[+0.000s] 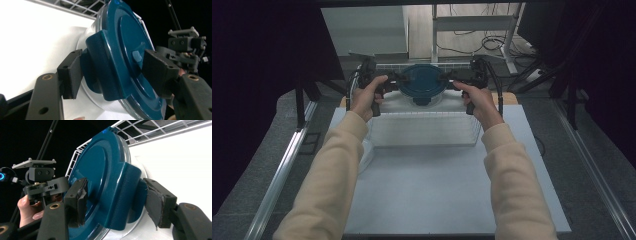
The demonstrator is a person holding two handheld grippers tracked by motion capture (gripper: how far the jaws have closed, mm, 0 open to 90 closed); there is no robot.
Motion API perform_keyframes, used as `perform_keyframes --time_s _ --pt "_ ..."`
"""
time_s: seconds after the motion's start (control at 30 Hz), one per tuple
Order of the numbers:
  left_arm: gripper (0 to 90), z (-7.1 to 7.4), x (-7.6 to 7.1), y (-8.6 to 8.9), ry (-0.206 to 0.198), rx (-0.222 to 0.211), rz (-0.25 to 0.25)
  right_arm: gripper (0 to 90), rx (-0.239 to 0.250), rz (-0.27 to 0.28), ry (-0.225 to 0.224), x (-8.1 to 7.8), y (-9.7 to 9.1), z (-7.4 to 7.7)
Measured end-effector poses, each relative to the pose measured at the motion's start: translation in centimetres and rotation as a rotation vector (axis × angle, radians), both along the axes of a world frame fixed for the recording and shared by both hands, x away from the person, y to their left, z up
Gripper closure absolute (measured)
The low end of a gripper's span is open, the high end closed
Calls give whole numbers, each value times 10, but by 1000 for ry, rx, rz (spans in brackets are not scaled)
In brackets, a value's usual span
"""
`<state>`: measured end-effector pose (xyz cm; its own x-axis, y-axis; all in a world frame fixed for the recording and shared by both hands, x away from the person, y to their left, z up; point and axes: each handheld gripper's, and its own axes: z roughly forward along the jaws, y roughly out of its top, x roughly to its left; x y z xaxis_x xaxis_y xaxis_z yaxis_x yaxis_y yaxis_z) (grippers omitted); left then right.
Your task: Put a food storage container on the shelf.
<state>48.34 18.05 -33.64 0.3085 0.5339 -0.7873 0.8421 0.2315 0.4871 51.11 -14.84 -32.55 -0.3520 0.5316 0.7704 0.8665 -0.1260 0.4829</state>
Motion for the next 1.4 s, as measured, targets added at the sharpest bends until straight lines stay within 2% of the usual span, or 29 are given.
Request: perform_keyframes --time_s 0.07,0.2,0.23,0.27,0.3,0.37,0.4,0.47,0.53,0.57,0.6,0.63,0.67,0.7,0.77,0.8,0.83,0.87,0.9,0.93,0.97,1.1,1.13,1.2,1.27,1.33,1.37,1.4 --pt "352 -1 2 -2 -10 -11 7 373 1 -16 -6 -2 0 0" --pt "342 -1 1 -4 -16 -8 11 345 -6 -22 -35 -3 -1 0" --pt "342 0 -1 -5 -19 6 12 345 -6 -22 -35 -3 -1 0" --pt "290 4 -4 -7 -44 64 41 273 -34 -18 -77 -4 2 0" --pt "269 4 -4 -7 -44 64 41 273 -34 -18 -77 -4 2 0" --pt "248 7 -8 -5 -71 98 75 218 -39 -18 -99 -7 3 3" --pt "207 9 -10 -3 -82 110 90 165 -57 -17 -130 -10 3 6" --pt "192 11 -16 2 -116 157 112 133 -78 -18 -157 -14 3 9" --pt "190 11 -21 4 -135 162 112 125 -113 -35 -198 -18 1 13" --pt "190 11 -21 4 -135 162 112 114 -117 -31 -211 -20 0 15" --pt "186 12 -27 4 -157 182 99 105 -129 -17 -225 -23 0 17" --pt "186 12 -27 4 -157 182 99 105 -129 -17 -225 -23 0 17" --pt "186 13 -33 2 -177 219 85 105 -143 -14 -237 -26 0 19" --pt "184 14 -44 -1 -212 263 54 102 -174 4 -266 -36 1 23" --pt "188 14 -49 -1 -225 273 46 101 -191 4 -281 -42 2 25" --pt "188 13 -56 -1 -245 293 39 101 -260 2 -334 -55 4 28" --pt "189 12 -67 1 -268 308 37 101 -307 8 -370 -62 3 29" --pt "191 12 -73 3 -278 309 35 101 -334 17 -388 -67 3 28" --pt "191 12 -73 3 -278 309 35 101 -334 17 -388 -67 3 28" --pt "191 12 -82 5 -298 309 36 101 -348 26 -402 -73 2 26" --pt "196 11 -90 7 -318 320 38 103 -360 35 -434 -85 -3 21" --pt "199 7 -113 13 -364 323 13 118 -361 54 -466 -102 -13 13" --pt "199 7 -113 13 -364 323 13 127 -349 64 -472 -108 -17 10" --pt "198 -1 -127 16 -373 339 -14 137 -338 82 -482 -116 -21 6" --pt "198 -11 -138 17 -371 320 -37 150 -338 99 -504 -126 -26 1" --pt "198 -20 -149 18 -375 339 -48 169 -343 112 -528 -139 -31 -7" --pt "198 -20 -149 18 -375 339 -48 176 -348 113 -536 -142 -33 -9" --pt "198 -29 -161 17 -384 364 -53 184 -361 112 -550 -148 -36 -14"
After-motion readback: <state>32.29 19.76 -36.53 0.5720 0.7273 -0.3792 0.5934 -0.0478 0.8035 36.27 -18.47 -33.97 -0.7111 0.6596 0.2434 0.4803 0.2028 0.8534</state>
